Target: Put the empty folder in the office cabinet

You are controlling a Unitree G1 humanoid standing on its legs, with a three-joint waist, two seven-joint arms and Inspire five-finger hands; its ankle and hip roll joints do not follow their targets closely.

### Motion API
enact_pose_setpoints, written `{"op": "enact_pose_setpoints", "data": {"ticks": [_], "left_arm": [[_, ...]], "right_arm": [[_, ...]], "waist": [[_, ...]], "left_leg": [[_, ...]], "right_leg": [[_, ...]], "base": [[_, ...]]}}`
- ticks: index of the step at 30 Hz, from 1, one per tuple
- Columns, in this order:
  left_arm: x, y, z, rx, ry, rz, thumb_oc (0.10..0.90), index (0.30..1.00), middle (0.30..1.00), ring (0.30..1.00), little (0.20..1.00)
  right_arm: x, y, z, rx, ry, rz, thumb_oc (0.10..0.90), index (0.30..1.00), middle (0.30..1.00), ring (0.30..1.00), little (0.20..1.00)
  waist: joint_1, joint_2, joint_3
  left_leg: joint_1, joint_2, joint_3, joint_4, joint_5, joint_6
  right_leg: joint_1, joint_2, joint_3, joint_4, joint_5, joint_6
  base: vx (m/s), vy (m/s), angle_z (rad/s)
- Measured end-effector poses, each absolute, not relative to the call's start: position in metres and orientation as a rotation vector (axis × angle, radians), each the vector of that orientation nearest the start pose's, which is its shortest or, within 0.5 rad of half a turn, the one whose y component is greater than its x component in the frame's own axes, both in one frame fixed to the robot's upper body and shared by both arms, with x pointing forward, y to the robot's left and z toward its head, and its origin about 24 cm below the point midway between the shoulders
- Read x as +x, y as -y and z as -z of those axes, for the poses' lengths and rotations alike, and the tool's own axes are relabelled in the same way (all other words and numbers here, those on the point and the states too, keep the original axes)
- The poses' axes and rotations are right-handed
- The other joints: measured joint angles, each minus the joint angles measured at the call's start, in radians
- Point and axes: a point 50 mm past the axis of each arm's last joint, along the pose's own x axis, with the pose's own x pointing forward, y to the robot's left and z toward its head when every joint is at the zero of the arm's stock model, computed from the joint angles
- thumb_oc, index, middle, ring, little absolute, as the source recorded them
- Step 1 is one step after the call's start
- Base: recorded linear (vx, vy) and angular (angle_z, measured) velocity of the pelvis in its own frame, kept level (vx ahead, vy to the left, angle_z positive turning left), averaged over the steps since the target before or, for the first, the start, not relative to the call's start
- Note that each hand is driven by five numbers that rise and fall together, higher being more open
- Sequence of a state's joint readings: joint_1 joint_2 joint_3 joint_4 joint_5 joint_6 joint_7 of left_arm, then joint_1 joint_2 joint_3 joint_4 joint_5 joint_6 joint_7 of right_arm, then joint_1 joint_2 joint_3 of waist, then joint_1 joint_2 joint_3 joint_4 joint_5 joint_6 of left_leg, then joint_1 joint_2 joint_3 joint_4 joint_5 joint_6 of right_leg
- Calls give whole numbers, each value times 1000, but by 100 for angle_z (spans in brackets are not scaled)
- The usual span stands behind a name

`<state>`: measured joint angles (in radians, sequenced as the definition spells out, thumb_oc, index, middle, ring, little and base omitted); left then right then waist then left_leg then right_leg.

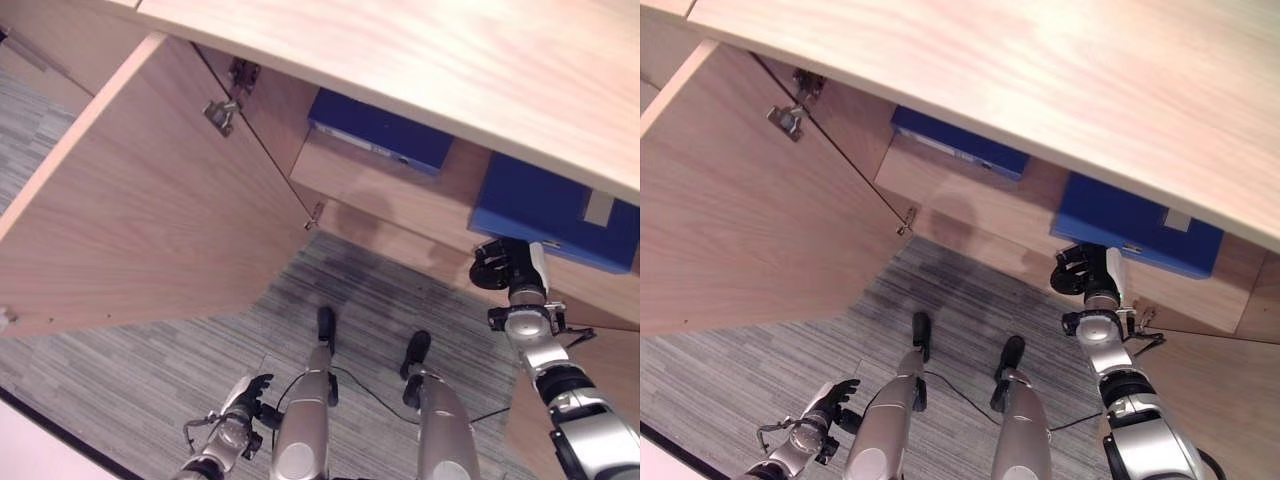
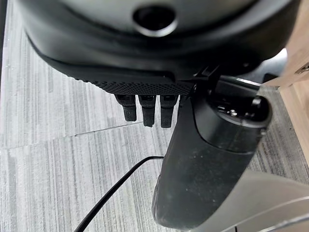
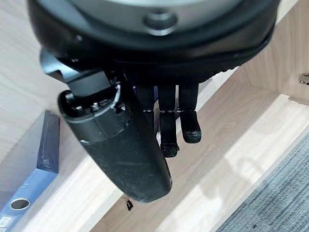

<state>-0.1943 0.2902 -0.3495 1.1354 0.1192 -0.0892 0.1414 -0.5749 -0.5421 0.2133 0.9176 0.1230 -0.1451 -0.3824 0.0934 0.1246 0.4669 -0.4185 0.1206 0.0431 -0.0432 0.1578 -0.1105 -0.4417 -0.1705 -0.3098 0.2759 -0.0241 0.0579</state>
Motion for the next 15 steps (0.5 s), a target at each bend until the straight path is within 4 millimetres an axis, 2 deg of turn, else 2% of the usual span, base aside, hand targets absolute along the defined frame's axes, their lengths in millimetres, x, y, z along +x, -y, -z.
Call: {"op": "enact_pose_setpoints", "data": {"ticks": [1,4,5,6,7,8,9,10,11,12,13,15], "left_arm": [[190,-222,123,643,-835,102,800,900,900,900,900],[188,-221,125,637,-840,104,800,900,900,900,900],[190,-219,124,636,-829,107,800,900,900,900,900],[193,-222,122,638,-824,97,800,900,900,900,900],[198,-223,119,642,-818,97,800,900,900,900,900],[201,-221,119,643,-820,99,800,900,900,900,900],[195,-216,124,630,-841,109,800,900,900,900,900],[191,-211,127,612,-848,117,800,900,900,900,900],[198,-208,122,606,-808,116,800,900,900,900,900],[200,-213,119,613,-790,104,800,900,900,900,900],[202,-220,117,631,-785,95,800,900,900,900,900],[197,-220,120,626,-804,106,800,900,900,900,900]], "right_arm": [[338,286,-60,-534,-121,439,400,300,300,300,300],[343,288,-67,-528,-121,455,400,300,300,300,300],[344,297,-76,-539,-121,480,400,300,300,300,300],[345,302,-78,-545,-131,497,400,300,300,300,300],[346,305,-83,-549,-123,507,400,300,300,300,300],[349,307,-89,-550,-114,517,400,300,300,300,300],[354,308,-99,-553,-101,527,400,300,300,300,300],[356,312,-106,-553,-93,545,400,300,300,300,300],[355,322,-113,-553,-89,580,400,300,300,300,300],[355,324,-116,-545,-84,592,400,300,300,300,300],[356,325,-121,-546,-79,601,400,300,300,300,300],[359,329,-129,-548,-90,621,400,300,300,300,300]], "waist": [[2,1,0],[16,8,-1],[27,29,-1],[15,19,-1],[5,1,2],[11,-10,6],[26,16,4],[31,59,-1],[29,68,5],[26,56,6],[21,41,7],[27,41,7]], "left_leg": [[0,0,4,-8,-20,-13],[-10,-1,5,1,-37,-14],[-19,0,0,-7,-52,-26],[-31,-15,10,-3,-92,-76],[-64,-40,1,75,-89,-51],[-99,-48,-1,220,-96,-26],[-81,-16,-18,329,-159,1],[-40,20,-16,274,-149,11],[-45,12,-11,234,-130,14],[-41,-4,-19,194,-129,12],[-29,-13,-21,127,-111,8],[-1,-12,-19,44,-68,7]], "right_leg": [[0,-1,-1,-12,0,-1],[-2,0,-4,-27,8,-4],[-3,9,1,-38,11,3],[-3,-12,-4,-75,17,-1],[-10,-44,-12,-88,35,-26],[-18,-67,-15,-100,50,-39],[-20,-55,-15,-105,60,8],[-25,-36,-13,-83,56,29],[-50,-47,9,10,35,29],[-36,-49,2,20,5,37],[-22,-45,-5,-28,20,22],[-19,-40,-14,-57,29,26]], "base": [[11,-14,7],[4,-5,-6],[13,-12,18],[12,-9,38],[7,-9,35],[8,-2,-19],[8,-2,-59],[8,2,-39],[5,1,11],[24,-3,56],[21,-2,45],[30,-6,10]]}}
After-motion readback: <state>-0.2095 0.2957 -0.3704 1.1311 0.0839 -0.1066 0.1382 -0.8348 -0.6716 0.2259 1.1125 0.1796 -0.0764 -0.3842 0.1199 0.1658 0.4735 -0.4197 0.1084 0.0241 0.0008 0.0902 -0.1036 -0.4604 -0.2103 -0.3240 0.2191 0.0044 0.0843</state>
